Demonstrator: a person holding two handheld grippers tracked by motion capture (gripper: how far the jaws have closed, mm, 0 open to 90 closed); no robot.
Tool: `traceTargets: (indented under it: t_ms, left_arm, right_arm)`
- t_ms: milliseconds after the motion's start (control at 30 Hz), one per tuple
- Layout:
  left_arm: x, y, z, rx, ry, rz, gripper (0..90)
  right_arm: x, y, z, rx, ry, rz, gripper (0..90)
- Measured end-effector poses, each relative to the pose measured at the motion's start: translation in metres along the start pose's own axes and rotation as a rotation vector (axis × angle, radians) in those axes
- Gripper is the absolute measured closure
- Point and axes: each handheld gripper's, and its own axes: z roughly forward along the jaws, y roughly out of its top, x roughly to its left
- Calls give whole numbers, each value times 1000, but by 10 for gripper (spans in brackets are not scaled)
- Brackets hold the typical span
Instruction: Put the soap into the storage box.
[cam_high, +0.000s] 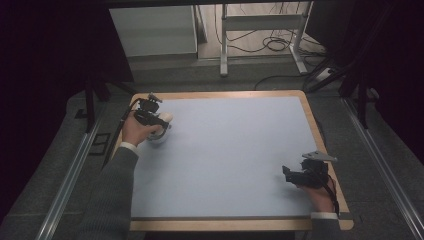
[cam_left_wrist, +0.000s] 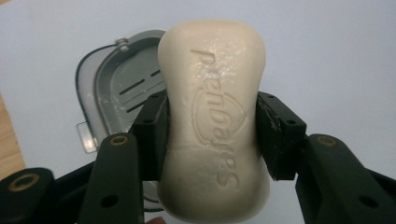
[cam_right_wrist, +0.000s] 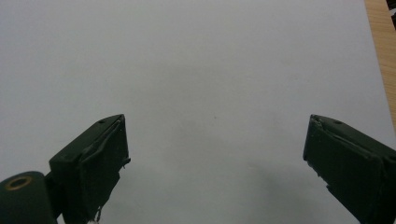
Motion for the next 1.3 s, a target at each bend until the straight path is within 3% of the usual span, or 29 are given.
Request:
traceTargets:
  t_ms: [533, 833, 933, 1067, 1300]
  left_arm:
    - [22, -1, 18, 25, 19, -91, 495]
    - [20, -5, 23, 26, 28, -85, 491]
    - [18, -6, 18, -14, -17, -83, 430]
    - [12, -7, 5, -56, -23, -57, 325]
    - [2, -12, -13, -112, -53, -7, 272]
  right_arm:
    - [-2, 0, 0, 0, -3, 5, 63]
    - [-1, -1, 0, 2, 0, 1, 63]
    - [-2, -1, 0, 3, -2, 2, 63]
    - [-2, -1, 0, 2, -1, 4, 63]
    - [0, 0, 0, 3, 1, -1, 63]
